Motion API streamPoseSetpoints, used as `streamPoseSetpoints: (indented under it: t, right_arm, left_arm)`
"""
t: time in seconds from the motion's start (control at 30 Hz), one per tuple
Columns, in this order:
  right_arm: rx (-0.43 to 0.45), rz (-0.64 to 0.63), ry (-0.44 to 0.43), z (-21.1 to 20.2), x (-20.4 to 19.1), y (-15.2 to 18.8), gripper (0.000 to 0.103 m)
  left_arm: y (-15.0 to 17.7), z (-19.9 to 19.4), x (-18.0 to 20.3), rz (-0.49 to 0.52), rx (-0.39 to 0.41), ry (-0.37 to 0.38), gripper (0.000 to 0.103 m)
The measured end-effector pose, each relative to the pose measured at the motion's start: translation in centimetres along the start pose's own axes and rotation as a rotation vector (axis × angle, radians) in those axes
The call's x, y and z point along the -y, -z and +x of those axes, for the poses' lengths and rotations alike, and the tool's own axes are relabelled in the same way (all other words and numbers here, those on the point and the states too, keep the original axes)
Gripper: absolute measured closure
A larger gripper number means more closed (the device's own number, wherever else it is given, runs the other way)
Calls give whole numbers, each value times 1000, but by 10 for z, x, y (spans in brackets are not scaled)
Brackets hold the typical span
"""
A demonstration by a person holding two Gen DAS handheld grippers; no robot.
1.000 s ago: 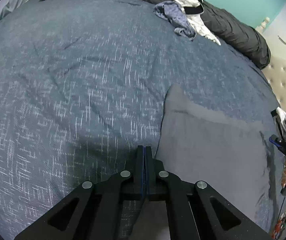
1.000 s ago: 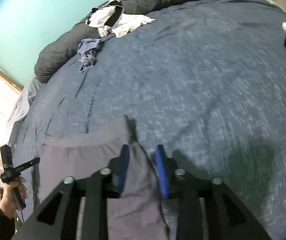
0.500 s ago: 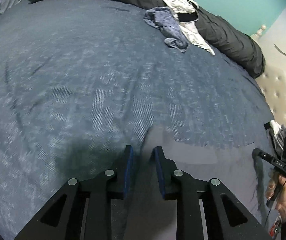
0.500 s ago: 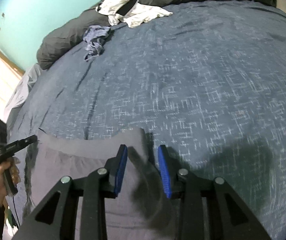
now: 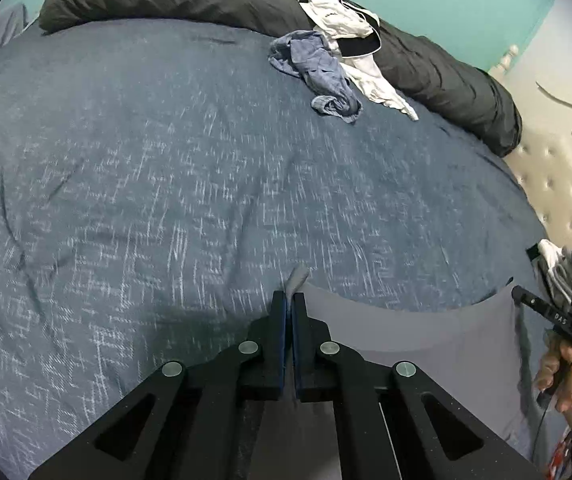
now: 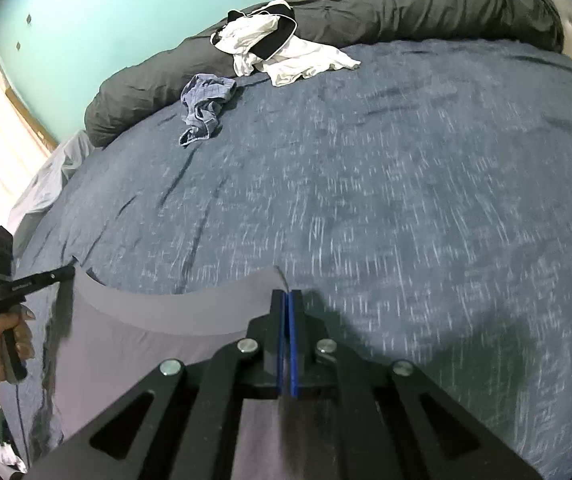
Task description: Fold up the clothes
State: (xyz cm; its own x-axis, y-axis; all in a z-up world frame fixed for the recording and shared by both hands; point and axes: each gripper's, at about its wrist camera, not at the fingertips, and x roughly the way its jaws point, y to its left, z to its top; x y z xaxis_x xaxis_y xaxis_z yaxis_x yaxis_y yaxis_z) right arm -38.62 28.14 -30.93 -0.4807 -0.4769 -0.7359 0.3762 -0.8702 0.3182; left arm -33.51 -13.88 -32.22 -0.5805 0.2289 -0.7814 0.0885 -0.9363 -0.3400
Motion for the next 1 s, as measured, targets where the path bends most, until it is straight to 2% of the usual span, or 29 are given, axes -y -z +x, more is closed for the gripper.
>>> streamPoseSetpoints:
  t: [0.3,0.4,0.47,0.5,0.53,0.57,0.63,0.67,0.77,0.93,1.0]
  right_arm:
    - [-62,14,52,34,3,-9,102]
    - [-66,24,46,38,8,-6,102]
    - [-58,25,78,35,8,-7,102]
    - [-54,25,94,33,8,-8,100]
    - [-49,32,103,30,9,-8,100]
    - [-41,51,99,24,10,-9,100]
    - [-16,71,87,10,12,-8,95]
    - [-2,77,79,1,13,-6,88]
    - [31,135,38,-30,18,15,84]
    - [70,308,-36,-75,30,67,79]
    - [73,328,-36,-88,30,89,78]
  left_arm:
    - [-7,30,-4,11,-46,-28,101]
    - [-5,34,-6,3,-55,-30,100]
    - [-5,33,-6,-1,-56,-28,99]
    - [-5,31,-6,-4,-58,-25,97]
    - [-5,27,-7,-11,-55,-28,89]
    - [-5,22,-9,-19,-51,-32,77]
    - [-4,8,-13,-44,-40,-25,71]
    - [-3,0,-17,-58,-33,-27,70]
    - [11,-25,-22,-100,-16,-5,67]
    - [56,-64,-25,-146,-8,15,63]
    - [75,-77,-26,-163,-8,20,60]
